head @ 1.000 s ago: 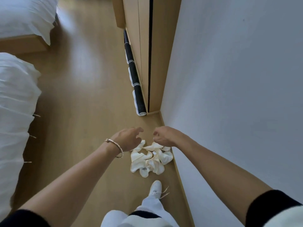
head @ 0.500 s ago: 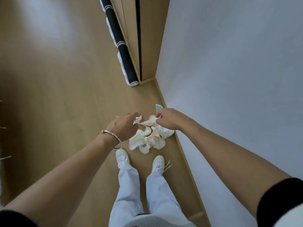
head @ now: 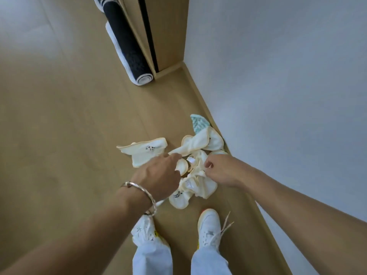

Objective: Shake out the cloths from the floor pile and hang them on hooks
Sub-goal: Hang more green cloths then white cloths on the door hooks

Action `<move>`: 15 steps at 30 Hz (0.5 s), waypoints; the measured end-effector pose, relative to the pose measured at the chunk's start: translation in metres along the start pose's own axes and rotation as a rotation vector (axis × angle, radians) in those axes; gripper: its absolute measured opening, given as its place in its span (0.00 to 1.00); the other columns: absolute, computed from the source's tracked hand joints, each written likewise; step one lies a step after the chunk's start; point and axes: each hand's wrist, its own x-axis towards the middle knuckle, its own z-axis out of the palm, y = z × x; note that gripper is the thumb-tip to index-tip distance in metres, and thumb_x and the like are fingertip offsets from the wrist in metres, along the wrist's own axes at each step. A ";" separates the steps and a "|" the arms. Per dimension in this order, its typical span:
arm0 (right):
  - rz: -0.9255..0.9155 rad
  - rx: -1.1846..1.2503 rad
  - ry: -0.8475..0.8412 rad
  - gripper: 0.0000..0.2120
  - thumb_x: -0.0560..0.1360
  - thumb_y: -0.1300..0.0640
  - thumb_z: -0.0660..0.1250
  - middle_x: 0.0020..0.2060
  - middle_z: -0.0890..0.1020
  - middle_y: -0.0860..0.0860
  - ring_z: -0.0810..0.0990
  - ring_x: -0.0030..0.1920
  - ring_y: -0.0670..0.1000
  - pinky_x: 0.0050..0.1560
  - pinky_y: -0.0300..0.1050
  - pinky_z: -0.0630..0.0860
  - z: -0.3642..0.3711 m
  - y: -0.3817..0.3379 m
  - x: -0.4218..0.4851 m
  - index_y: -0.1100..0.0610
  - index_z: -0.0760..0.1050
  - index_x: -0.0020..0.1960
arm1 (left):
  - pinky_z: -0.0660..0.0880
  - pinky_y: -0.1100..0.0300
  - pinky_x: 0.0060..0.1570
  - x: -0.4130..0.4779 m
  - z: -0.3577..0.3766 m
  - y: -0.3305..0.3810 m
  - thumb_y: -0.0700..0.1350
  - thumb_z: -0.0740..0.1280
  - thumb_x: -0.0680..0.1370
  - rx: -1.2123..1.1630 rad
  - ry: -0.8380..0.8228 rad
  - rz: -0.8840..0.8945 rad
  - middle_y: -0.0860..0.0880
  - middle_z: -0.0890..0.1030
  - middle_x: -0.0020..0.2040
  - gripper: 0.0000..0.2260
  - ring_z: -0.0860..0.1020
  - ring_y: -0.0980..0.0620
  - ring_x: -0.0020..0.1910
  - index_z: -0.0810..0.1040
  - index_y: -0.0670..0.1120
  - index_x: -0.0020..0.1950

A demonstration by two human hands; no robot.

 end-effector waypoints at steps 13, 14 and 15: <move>-0.018 0.064 0.264 0.21 0.78 0.54 0.58 0.70 0.69 0.51 0.69 0.67 0.53 0.62 0.47 0.67 0.022 0.072 0.209 0.52 0.67 0.71 | 0.71 0.53 0.54 0.171 0.123 -0.067 0.46 0.57 0.79 0.231 0.002 0.058 0.50 0.73 0.63 0.19 0.73 0.47 0.62 0.65 0.52 0.71; -0.027 0.072 0.298 0.21 0.78 0.54 0.58 0.70 0.68 0.51 0.69 0.68 0.53 0.63 0.47 0.67 0.021 0.072 0.223 0.52 0.67 0.71 | 0.71 0.52 0.55 0.179 0.131 -0.073 0.46 0.57 0.79 0.225 0.009 0.052 0.50 0.73 0.63 0.19 0.72 0.47 0.62 0.65 0.52 0.70; -0.032 0.069 0.341 0.20 0.78 0.55 0.57 0.70 0.68 0.52 0.69 0.68 0.54 0.63 0.47 0.67 0.020 0.073 0.236 0.53 0.67 0.70 | 0.72 0.52 0.56 0.187 0.138 -0.078 0.46 0.57 0.79 0.213 0.020 0.043 0.49 0.73 0.62 0.19 0.73 0.47 0.61 0.66 0.51 0.70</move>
